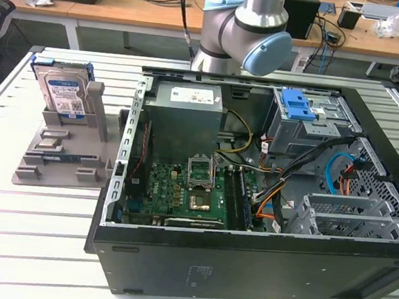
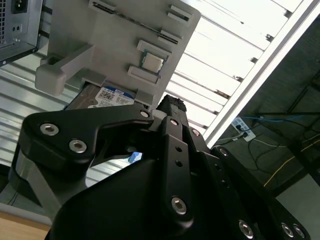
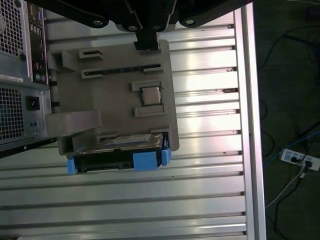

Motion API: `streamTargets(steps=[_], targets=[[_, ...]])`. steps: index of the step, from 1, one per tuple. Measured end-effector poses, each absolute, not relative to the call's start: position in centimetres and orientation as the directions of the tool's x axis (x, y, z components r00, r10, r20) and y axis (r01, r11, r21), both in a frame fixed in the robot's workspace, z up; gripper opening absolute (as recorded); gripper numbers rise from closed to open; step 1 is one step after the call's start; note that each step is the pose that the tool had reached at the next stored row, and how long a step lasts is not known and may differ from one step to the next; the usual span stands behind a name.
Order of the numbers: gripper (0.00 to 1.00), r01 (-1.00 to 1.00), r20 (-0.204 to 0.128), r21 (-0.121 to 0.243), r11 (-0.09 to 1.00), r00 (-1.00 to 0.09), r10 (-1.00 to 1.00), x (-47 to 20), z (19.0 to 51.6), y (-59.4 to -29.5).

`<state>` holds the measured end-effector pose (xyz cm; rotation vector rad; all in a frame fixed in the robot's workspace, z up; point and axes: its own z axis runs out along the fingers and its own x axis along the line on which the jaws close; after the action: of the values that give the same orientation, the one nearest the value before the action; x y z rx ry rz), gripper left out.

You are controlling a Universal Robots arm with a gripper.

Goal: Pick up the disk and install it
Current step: 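Reach for the disk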

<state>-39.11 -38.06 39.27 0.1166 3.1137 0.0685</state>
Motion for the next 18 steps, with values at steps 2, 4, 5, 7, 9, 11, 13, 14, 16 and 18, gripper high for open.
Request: streamTargets(steps=[2,4,5,7,9,11,13,14,16,18], targets=[[0.11,0.074,-0.023,0.045,0.996,-0.997,0.075,-39.4,39.3,-38.0],[0.11,0.074,-0.023,0.045,0.996,-0.997,0.075,-39.8,39.3,-38.0],[0.11,0.074,-0.023,0.045,0.996,-0.997,0.075,-39.9,39.3,-38.0],[0.11,0.074,-0.023,0.045,0.996,-0.997,0.075,-40.2,39.3,-38.0],[0.11,0.074,-0.023,0.045,0.996,-0.997,0.075,-40.6,39.3,-37.9],[0.11,0.074,-0.023,0.045,0.996,-0.997,0.075,-40.9,39.3,-37.9],[0.11,0.074,-0.023,0.045,0.996,-0.997,0.075,-41.1,39.2,-37.7],[0.11,0.074,-0.023,0.045,0.996,-0.997,0.075,-41.1,39.2,-37.4],[0.11,0.074,-0.024,0.042,0.996,-0.997,0.075,-41.0,39.2,-36.7],[0.11,0.074,-0.025,0.029,0.997,-0.997,0.074,-40.5,39.1,-36.2]])
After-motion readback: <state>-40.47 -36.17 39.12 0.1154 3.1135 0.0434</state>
